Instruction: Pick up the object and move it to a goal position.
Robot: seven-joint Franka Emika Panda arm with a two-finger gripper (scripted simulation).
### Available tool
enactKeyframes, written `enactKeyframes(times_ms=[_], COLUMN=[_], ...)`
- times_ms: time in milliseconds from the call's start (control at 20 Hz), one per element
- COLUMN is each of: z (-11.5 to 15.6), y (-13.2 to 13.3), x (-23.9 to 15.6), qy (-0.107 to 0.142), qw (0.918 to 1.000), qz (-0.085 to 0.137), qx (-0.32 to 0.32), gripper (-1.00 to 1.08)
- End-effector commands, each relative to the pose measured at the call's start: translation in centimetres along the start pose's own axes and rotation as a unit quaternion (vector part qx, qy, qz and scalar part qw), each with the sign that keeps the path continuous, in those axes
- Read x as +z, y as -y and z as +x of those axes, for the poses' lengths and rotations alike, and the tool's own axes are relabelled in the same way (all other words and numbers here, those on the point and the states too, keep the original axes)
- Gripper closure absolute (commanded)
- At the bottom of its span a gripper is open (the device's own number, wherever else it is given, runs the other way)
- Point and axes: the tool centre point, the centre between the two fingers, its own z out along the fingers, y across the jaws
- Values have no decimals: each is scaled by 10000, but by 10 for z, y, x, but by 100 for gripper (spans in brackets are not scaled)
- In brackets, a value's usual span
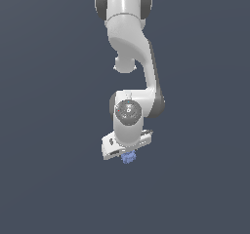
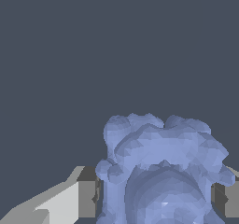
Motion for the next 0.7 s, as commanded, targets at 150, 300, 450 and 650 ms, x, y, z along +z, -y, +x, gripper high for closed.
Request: enactKeyframes(times_ms=[150,300,450,650], z=[-11,-20,-31,-47], y=[14,26,40,61], x=[-17,-30,-46,-69], qy=[-5,-5,-5,-4], qw=[10000,10000,10000,10000], qz=[-1,-4,-4,-7], qx=[-2,-2,-2,-3], gripper=[108,108,108,108])
